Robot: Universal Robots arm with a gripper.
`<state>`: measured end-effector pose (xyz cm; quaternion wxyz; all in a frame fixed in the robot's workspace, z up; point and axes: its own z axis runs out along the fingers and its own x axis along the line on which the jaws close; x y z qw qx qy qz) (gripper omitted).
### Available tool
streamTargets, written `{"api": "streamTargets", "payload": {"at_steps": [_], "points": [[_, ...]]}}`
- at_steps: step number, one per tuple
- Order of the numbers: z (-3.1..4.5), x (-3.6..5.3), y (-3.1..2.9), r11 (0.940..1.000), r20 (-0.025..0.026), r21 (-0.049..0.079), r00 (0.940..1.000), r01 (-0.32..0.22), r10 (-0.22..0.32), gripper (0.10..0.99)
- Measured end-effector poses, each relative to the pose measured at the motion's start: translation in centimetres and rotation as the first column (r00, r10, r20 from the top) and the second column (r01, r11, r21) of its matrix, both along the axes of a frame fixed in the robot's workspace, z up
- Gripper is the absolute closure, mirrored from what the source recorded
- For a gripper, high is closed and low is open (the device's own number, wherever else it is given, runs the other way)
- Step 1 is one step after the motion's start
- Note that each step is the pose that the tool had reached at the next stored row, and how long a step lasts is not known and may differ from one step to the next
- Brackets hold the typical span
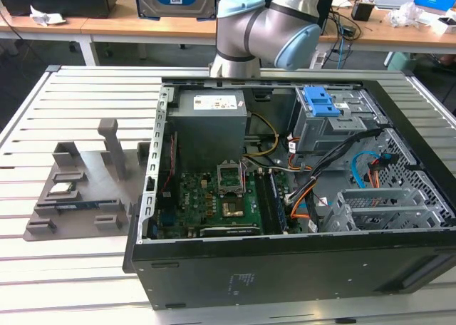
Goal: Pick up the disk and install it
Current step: 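Pick up the disk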
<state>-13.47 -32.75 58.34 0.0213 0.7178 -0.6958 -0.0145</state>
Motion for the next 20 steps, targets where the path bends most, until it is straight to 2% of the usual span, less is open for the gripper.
{"api": "streamTargets", "payload": {"at_steps": [4, 14, 16, 20], "points": [[-1.04, 0.93, 0.00, 1.0000, 0.0000, 0.000, 1.0000, 0.000, 0.000, 0.722], [-3.12, 2.47, 0.00, 1.0000, -0.0001, 0.000, 1.0000, 0.000, 0.000, 0.722], [-3.83, 2.95, 0.00, 1.0000, 0.0000, 0.000, 1.0000, 0.000, 0.000, 0.722], [-4.65, 3.54, 0.00, 1.0000, -0.0001, 0.000, 1.0000, 0.000, 0.000, 0.722]]}}
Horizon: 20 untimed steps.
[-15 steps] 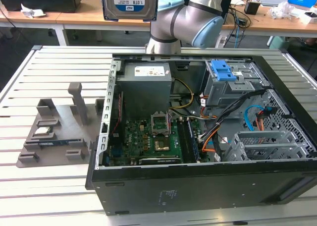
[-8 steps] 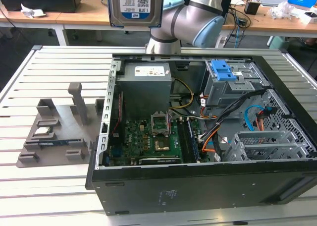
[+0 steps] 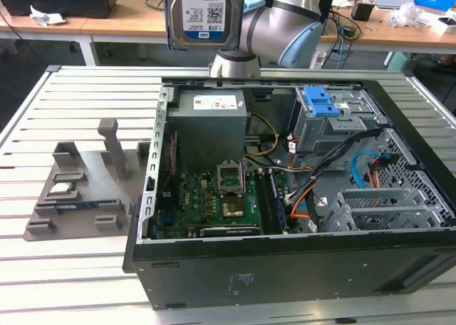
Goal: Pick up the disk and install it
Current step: 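Pick up the disk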
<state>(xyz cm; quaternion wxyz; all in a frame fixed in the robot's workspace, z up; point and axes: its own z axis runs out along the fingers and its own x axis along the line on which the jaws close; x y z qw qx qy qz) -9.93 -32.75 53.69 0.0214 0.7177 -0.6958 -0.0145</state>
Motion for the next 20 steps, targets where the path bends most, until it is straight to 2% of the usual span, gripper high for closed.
{"api": "streamTargets", "payload": {"at_steps": [7, 11, 12, 20], "points": [[-2.19, 1.60, 0.00, 1.0000, -0.0001, 0.000, 1.0000, 0.000, 0.000, 0.722], [-3.04, 2.18, 0.00, 1.0000, -0.0003, 0.000, 1.0000, 0.000, 0.000, 0.722], [-3.58, 2.53, 0.00, 1.0000, -0.0003, 0.000, 1.0000, 0.000, 0.000, 0.722], [-5.11, 3.68, 0.00, 1.0000, -0.0003, 0.000, 1.0000, 0.000, 0.000, 0.722]]}}
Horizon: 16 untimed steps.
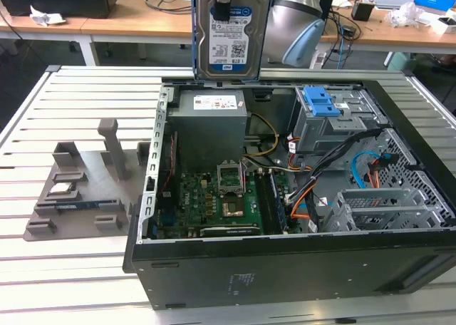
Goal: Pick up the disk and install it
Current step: 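Pick up the disk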
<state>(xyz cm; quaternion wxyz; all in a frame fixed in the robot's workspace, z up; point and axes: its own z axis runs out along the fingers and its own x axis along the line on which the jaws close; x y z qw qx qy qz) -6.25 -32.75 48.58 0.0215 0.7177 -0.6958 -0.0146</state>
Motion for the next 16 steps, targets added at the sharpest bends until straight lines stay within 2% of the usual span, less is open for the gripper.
{"api": "streamTargets", "payload": {"at_steps": [5, 14, 16], "points": [[-0.80, 0.67, 0.00, 1.0000, -0.0001, 0.000, 1.0000, 0.000, 0.000, 0.722], [-2.78, 1.92, 0.00, 1.0000, 0.0000, 0.000, 1.0000, 0.000, 0.000, 0.722], [-2.96, 2.08, 0.00, 1.0000, -0.0001, 0.000, 1.0000, 0.000, 0.000, 0.722]]}}
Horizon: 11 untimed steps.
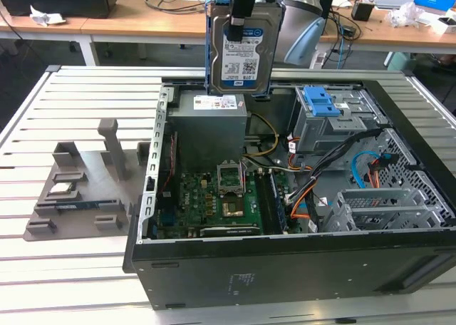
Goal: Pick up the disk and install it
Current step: 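Pick up the disk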
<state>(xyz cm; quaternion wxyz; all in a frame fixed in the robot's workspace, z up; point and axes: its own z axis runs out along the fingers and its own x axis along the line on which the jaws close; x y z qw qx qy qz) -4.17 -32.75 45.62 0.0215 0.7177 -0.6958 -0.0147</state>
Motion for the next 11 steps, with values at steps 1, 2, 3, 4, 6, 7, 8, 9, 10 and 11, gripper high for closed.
{"api": "streamTargets", "payload": {"at_steps": [1, 2, 3, 4, 6, 7, 8, 9, 10, 11], "points": [[0.00, 0.07, -0.07, 1.0000, -0.0001, 0.000, 1.0000, 0.000, 0.000, 0.722], [0.00, 0.13, -0.38, 1.0000, -0.0001, 0.000, 1.0000, 0.001, -0.001, 0.722], [0.00, 0.16, -0.88, 1.0000, 0.0000, 0.000, 1.0000, 0.001, -0.001, 0.722], [0.00, 0.18, -1.31, 1.0000, 0.0000, 0.000, 1.0000, 0.001, -0.001, 0.722], [0.00, 0.18, -2.03, 1.0000, 0.0000, 0.001, 1.0000, 0.001, -0.001, 0.722], [0.00, 0.19, -2.56, 1.0000, 0.0000, 0.001, 1.0000, 0.001, -0.001, 0.722], [0.00, 0.19, -2.91, 1.0000, 0.0000, 0.002, 1.0000, 0.001, -0.001, 0.722], [-0.01, 0.19, -3.36, 1.0000, 0.0000, 0.002, 1.0000, 0.001, -0.001, 0.722], [0.00, 0.19, -4.03, 1.0000, -0.0001, 0.002, 1.0000, 0.001, -0.001, 0.722], [0.00, 0.19, -4.54, 1.0000, 0.0000, 0.002, 1.0000, 0.001, -0.001, 0.722]]}}
